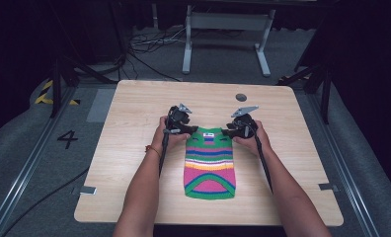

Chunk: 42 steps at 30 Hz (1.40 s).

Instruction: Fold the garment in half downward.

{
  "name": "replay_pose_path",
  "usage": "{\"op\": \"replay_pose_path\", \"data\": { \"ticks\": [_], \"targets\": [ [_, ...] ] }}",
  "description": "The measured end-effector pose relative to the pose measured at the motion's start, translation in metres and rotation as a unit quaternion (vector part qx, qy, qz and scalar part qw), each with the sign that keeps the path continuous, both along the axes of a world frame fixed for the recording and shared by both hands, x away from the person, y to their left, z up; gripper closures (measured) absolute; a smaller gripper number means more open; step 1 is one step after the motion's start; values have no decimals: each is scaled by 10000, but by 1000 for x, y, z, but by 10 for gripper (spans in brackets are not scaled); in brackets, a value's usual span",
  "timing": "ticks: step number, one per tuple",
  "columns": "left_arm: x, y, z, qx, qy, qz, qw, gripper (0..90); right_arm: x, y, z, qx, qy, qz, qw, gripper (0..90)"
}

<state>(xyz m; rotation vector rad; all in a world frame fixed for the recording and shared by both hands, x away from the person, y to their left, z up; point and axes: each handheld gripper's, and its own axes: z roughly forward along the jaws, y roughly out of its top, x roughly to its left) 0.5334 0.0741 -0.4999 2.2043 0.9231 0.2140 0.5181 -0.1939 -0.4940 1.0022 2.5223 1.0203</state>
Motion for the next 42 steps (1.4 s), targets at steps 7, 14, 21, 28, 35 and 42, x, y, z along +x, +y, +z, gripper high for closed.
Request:
{"op": "replay_pose_path", "data": {
  "ticks": [7,14,21,28,35,42],
  "targets": [
    [0,-1,-6,-84,85,-140,9998,497,6,2,-6,129,59,-116,9998,614],
    [-4,-4,-6,-100,66,-280,9995,586,7,-2,-9,432,342,-171,9983,693],
    [-5,-4,-7,-325,229,-329,9987,816,6,1,-7,418,403,27,9983,852],
    [-6,-10,0,-64,-190,-236,9995,844,6,4,-3,266,122,7,9996,865],
    [-8,-16,14,-3,-581,-331,9978,849,7,2,13,272,-200,37,9994,866],
    [-11,-18,33,-122,-895,-413,9951,850,4,-3,28,414,-502,92,9978,867]
  ]
}}
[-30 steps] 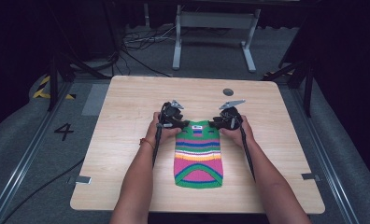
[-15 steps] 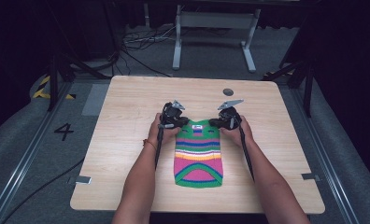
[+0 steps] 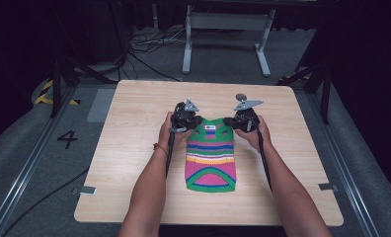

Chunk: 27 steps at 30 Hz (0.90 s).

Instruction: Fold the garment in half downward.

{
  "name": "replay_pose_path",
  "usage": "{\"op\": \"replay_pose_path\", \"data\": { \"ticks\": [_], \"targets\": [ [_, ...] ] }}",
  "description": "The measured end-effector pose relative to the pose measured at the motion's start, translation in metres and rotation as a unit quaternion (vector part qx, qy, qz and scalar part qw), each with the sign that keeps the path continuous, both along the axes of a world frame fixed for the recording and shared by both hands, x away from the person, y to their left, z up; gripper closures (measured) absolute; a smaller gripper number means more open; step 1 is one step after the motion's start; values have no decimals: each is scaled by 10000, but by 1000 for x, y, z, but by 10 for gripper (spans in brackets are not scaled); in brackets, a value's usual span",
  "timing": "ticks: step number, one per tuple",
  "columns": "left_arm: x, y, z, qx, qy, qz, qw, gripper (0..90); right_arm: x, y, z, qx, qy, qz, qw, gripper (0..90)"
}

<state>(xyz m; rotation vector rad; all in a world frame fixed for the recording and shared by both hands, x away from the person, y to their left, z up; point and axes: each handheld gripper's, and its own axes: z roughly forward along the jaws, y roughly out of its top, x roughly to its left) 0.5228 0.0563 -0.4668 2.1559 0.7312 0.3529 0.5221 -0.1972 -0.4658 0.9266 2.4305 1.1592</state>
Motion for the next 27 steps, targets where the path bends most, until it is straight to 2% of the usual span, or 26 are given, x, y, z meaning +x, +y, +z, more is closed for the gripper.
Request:
{"op": "replay_pose_path", "data": {
  "ticks": [1,3,8,11,14,16,21,23,27],
  "targets": [
    [0,0,3,76,-102,4,9999,851,0,-2,5,17,-75,4,10000,868],
    [1,-2,9,28,-132,9,9999,851,2,-4,10,27,-148,-36,9999,867],
    [2,-2,26,-36,-346,22,9994,851,4,-9,23,77,-342,-101,9993,867],
    [1,-2,28,-18,-339,18,9994,850,2,-13,29,143,-401,-56,9991,867],
    [-3,0,29,-24,-398,-62,9992,849,-4,-15,32,214,-465,19,9987,867],
    [-7,0,30,47,-456,-153,9988,848,-8,-16,33,235,-492,98,9985,867],
    [-21,2,29,40,-565,-403,9976,846,-20,-18,33,222,-547,276,9979,867],
    [-28,4,29,111,-613,-497,9968,846,-26,-19,32,251,-539,357,9976,867],
    [-41,9,27,158,-590,-684,9958,846,-36,-20,29,335,-529,519,9967,866]
  ]
}}
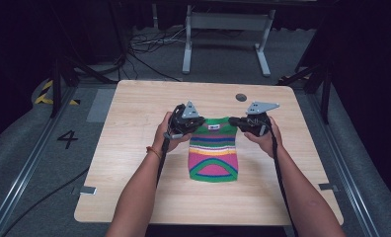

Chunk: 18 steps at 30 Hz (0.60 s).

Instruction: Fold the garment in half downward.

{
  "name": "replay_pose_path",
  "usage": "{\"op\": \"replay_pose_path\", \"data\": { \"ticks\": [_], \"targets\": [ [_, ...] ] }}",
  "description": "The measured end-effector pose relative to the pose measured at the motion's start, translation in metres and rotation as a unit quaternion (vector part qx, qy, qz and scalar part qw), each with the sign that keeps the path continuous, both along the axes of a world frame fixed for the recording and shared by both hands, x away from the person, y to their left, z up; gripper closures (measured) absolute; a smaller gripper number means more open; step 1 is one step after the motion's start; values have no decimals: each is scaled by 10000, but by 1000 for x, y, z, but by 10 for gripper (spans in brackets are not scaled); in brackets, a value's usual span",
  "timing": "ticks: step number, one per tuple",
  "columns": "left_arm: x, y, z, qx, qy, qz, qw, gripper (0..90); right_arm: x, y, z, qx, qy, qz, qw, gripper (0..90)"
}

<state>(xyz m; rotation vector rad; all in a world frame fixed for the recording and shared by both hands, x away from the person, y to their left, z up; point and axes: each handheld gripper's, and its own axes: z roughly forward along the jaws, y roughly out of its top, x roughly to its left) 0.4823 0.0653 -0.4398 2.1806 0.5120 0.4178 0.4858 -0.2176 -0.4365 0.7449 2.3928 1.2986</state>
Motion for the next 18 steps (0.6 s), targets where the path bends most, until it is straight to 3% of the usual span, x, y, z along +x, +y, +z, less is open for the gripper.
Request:
{"op": "replay_pose_path", "data": {
  "ticks": [8,12,18],
  "targets": [
    [-18,3,-6,-48,20,-142,9999,846,-16,0,-8,-10,84,324,9994,866],
    [-29,2,-4,-69,-69,-305,9995,846,-27,-6,-11,20,138,428,9990,865],
    [-44,1,-7,-50,-5,-589,9983,837,-44,-8,-13,-39,154,632,9979,864]
  ]
}}
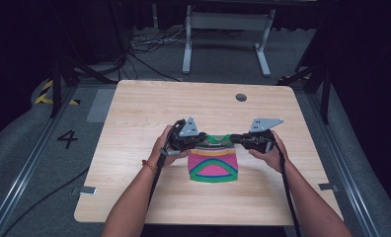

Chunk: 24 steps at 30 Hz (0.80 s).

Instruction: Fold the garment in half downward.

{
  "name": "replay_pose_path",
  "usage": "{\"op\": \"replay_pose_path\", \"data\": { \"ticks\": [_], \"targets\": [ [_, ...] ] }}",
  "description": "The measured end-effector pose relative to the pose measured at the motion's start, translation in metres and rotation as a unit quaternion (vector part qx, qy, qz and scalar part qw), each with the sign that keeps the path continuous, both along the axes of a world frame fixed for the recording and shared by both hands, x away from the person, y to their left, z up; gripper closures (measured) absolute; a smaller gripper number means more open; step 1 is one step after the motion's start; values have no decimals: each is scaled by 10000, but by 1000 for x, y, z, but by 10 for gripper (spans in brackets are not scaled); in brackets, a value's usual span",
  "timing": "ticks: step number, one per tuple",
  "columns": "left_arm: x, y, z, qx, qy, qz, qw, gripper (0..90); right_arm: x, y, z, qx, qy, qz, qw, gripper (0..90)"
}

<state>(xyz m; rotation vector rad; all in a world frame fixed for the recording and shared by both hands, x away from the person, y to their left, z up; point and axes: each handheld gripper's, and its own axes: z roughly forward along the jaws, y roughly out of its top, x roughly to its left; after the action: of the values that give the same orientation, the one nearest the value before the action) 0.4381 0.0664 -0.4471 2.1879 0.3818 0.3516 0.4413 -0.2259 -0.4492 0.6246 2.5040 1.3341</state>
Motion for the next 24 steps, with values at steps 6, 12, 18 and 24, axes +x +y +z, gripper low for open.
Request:
{"op": "replay_pose_path", "data": {
  "ticks": [6,12,18,24],
  "targets": [
    [-12,0,-4,75,42,-143,9999,834,-13,0,0,-58,-3,177,9998,864],
    [-31,1,-8,241,76,-337,9991,833,-26,-1,-2,-133,35,340,9993,865],
    [-47,2,-11,306,95,-504,9982,835,-42,-2,-6,-248,65,523,9983,864],
    [-59,-1,-16,513,133,-733,9959,840,-57,0,-9,-363,88,705,9968,864]
  ]
}}
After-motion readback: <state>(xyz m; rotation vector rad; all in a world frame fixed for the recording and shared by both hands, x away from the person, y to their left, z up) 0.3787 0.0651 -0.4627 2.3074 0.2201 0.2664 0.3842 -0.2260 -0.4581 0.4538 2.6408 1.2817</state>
